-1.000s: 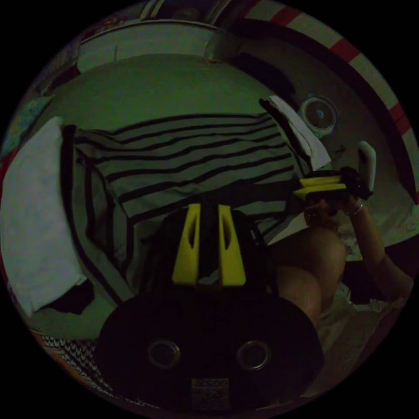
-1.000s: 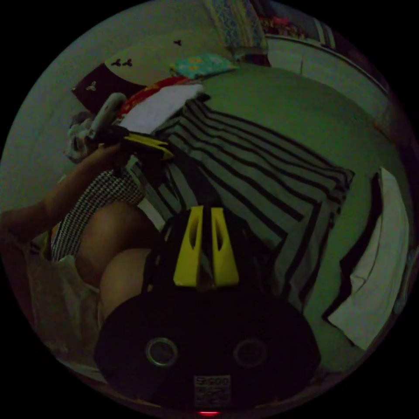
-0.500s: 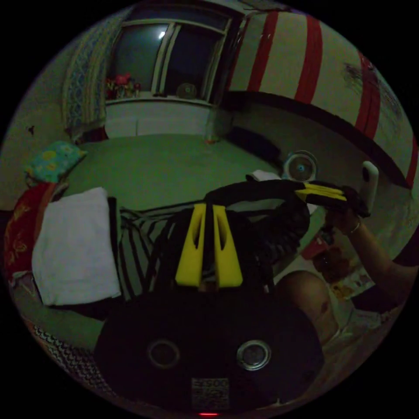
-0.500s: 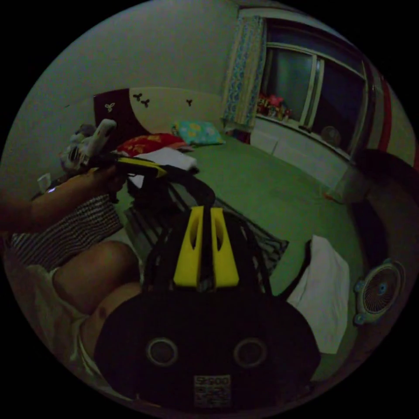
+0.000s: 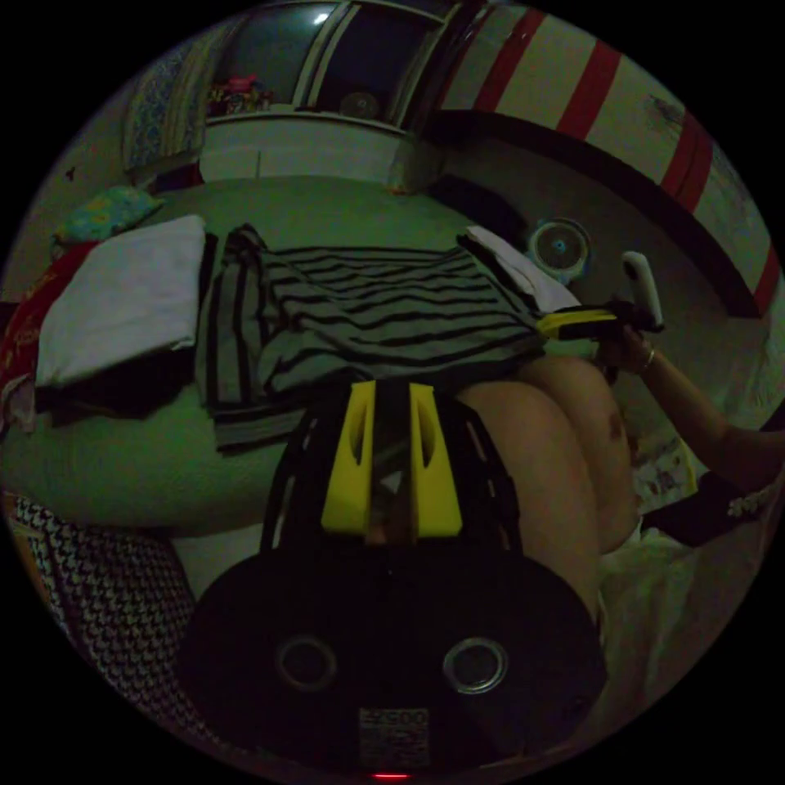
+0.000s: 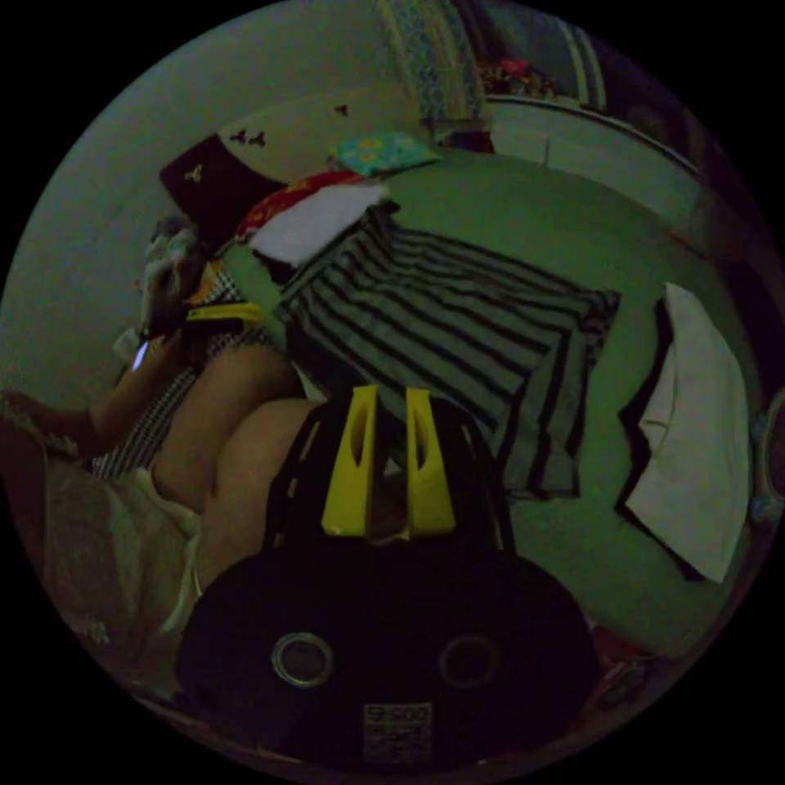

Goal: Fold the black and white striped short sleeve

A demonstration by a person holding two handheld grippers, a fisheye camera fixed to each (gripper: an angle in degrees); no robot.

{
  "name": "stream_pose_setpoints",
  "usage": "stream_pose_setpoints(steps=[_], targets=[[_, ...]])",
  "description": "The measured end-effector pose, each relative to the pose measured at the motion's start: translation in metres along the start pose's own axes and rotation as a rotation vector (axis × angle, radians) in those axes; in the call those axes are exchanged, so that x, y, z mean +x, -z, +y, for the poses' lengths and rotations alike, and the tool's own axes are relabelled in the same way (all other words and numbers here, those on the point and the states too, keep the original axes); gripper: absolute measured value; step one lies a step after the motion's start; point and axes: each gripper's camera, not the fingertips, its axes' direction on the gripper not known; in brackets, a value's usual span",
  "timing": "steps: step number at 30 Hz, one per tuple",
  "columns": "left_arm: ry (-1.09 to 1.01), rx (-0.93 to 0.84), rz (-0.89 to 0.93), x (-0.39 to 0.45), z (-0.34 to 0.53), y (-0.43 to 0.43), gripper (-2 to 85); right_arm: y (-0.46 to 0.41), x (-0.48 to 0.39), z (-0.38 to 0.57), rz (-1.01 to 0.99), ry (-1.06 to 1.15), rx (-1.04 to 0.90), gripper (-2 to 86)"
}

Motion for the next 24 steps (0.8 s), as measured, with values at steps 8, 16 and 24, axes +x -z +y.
stream_pose_setpoints(steps=[8, 16, 24], targets=[[0.126, 0.077, -0.133, -0.024, 0.001, -0.006, 9.6, -0.037, -0.037, -0.061, -0.007, 0.099, 0.023, 7.8], [0.189, -0.018, -0.118, -0.044, -0.011, -0.071, 10.6, -0.125, -0.085, -0.171, -0.01, 0.194, -0.008, 11.1], [0.189, -0.095, -0.093, -0.029, -0.011, -0.125, 4.5, -0.234, -0.08, -0.246, 0.088, -0.028, -0.156, 8.7]])
